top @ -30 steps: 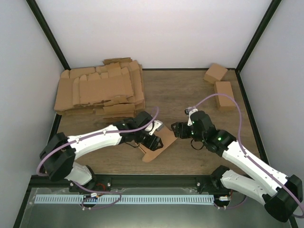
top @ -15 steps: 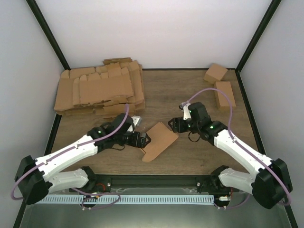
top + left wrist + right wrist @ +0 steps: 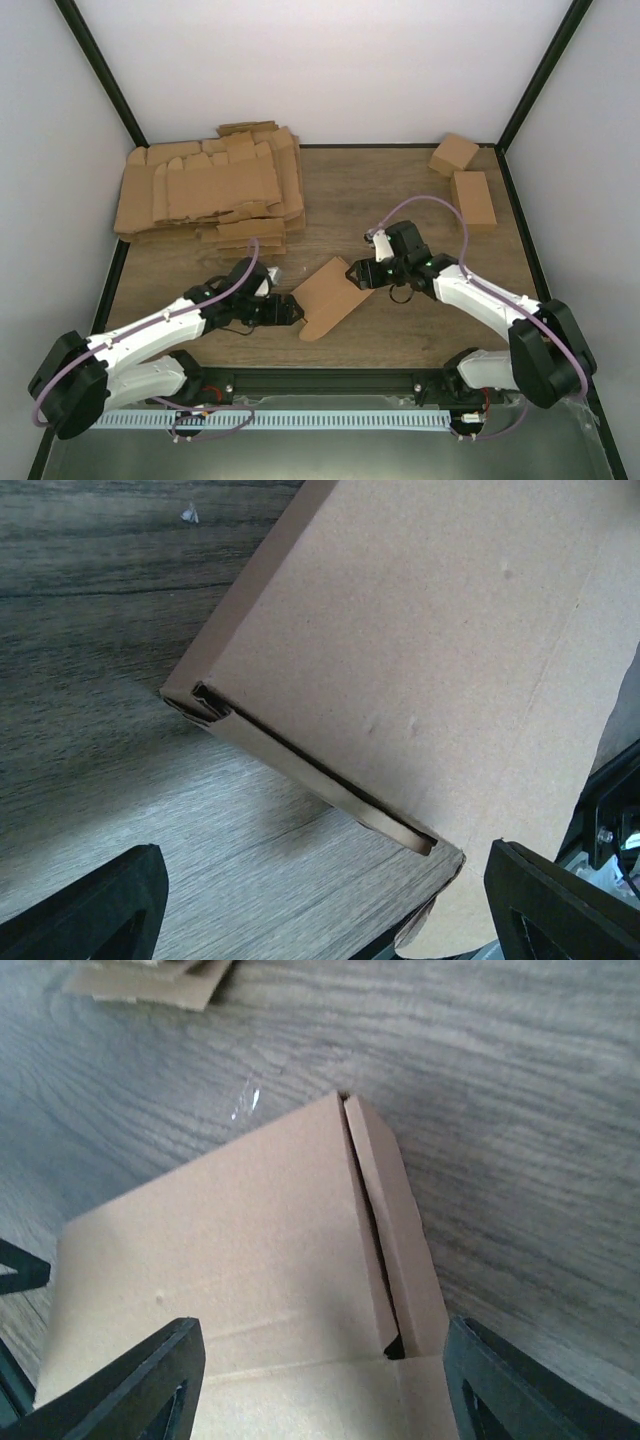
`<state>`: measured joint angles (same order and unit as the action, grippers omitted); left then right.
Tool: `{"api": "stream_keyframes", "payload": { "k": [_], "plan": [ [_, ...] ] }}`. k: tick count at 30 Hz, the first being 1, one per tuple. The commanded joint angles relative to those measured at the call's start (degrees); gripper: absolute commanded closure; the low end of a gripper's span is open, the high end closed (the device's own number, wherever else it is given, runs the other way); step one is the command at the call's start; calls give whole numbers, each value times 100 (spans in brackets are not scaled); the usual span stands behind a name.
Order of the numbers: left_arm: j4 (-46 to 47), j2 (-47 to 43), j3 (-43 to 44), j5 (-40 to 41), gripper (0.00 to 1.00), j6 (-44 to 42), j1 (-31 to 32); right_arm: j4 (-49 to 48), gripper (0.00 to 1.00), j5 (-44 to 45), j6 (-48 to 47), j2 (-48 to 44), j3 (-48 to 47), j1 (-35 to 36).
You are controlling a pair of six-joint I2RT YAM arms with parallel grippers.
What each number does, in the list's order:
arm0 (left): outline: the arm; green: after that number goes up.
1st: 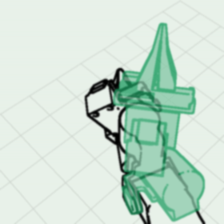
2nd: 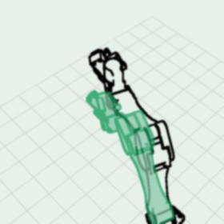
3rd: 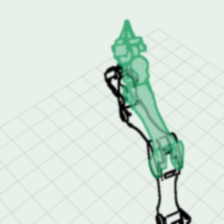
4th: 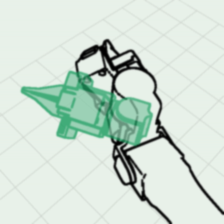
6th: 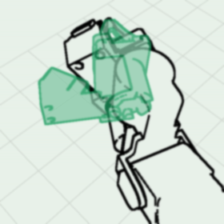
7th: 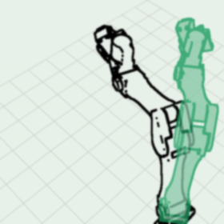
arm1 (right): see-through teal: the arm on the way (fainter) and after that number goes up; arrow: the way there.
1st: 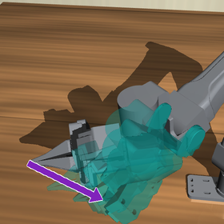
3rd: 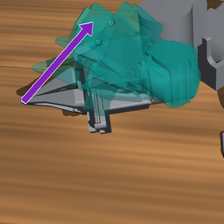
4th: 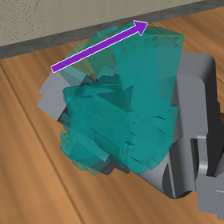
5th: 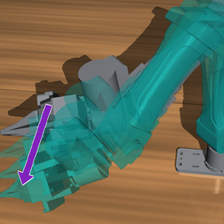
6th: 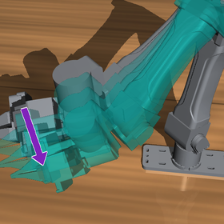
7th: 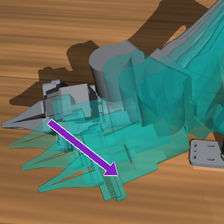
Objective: Fold the paper box
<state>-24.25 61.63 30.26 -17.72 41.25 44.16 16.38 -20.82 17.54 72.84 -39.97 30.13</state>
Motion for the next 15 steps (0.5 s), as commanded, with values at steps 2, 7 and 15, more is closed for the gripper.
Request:
{"api": "stream_keyframes", "payload": {
  "k": [2,7,15],
  "plan": [
    [591,73,-205,-451,12,164,-76,-306,34,-340,-74,116,182,-41],
    [947,276,-356,-440,19,192,-128,-444,35,-226,-65,212,297,-42],
    [1197,560,-404,-447,31,168,-496,-581,36,217,-50,534,234,-51]
  ]
}}
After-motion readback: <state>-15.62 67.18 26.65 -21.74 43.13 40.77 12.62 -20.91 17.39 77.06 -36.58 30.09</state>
